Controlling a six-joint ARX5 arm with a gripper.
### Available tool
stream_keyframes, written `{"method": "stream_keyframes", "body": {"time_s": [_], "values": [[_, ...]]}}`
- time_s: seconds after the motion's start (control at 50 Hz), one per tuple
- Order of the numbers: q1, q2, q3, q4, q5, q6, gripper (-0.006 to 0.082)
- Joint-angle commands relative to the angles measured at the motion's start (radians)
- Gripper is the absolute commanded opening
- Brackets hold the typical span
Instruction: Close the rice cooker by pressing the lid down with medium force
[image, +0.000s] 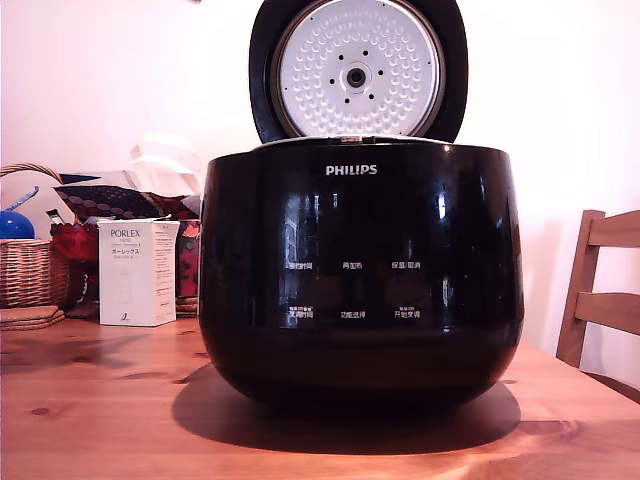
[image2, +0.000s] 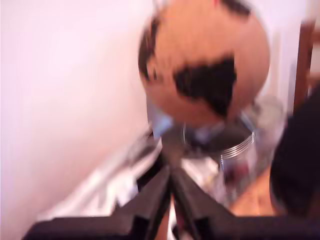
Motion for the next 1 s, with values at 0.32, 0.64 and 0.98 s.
{"method": "stream_keyframes", "body": {"time_s": [0.32, 0.64, 0.98], "values": [[-0.016, 0.058, 0.105, 0.044, 0.06, -0.009, -0.0021], [-0.037, 0.17, 0.302, -0.006, 0.096, -0.009, -0.0021], [-0.069, 0.345, 0.553, -0.186, 0.152, -0.005, -0.0021]]}}
